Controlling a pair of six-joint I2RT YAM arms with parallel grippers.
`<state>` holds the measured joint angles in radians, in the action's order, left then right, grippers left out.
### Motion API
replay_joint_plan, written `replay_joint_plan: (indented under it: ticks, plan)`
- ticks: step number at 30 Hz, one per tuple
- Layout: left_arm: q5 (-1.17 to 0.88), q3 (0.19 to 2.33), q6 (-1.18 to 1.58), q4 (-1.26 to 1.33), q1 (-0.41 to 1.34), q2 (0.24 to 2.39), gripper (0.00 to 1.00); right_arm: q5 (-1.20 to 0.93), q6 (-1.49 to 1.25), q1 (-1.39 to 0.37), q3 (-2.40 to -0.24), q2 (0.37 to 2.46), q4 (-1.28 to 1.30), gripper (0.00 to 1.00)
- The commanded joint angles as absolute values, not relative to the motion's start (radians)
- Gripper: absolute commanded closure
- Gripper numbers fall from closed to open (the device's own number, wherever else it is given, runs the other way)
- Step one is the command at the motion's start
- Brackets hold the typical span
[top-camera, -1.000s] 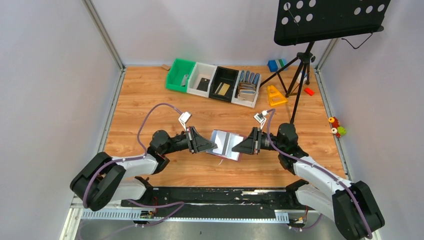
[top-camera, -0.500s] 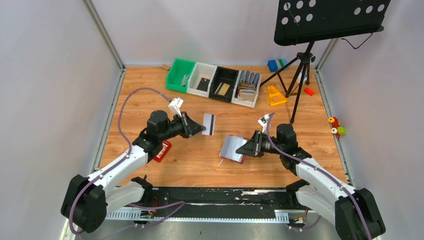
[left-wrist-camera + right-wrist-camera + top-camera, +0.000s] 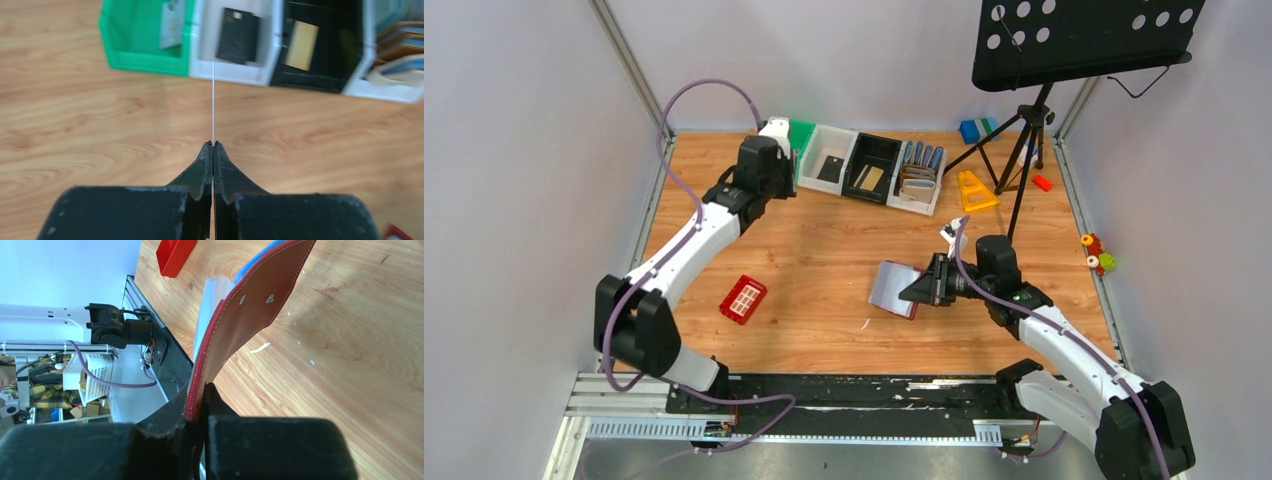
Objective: Take the credit cards out of the card holder
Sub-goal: Place the credit card in the storage box.
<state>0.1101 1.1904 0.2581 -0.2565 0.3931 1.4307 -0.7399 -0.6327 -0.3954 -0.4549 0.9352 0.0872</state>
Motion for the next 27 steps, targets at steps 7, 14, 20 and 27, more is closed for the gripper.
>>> replay_joint_plan:
  ticks: [7, 14, 20, 27]
  plan:
    - [0.381, 1.573, -0.154, -0.398, 0.355, 1.787, 1.00, -0.741, -0.552, -0.391, -0.559, 0.957, 0.122, 1.00]
    - [0.317, 1.807, -0.200, -0.407, 0.310, 2.027, 1.00, -0.745, -0.549, -0.391, -0.579, 0.991, 0.101, 1.00]
    - [0.222, 1.938, -0.198, -0.410, 0.297, 2.167, 1.00, -0.749, -0.550, -0.390, -0.610, 1.043, 0.083, 1.00]
    - [0.147, 2.044, -0.153, -0.390, 0.266, 2.273, 1.00, -0.796, -0.574, -0.385, -0.628, 1.126, 0.014, 1.00]
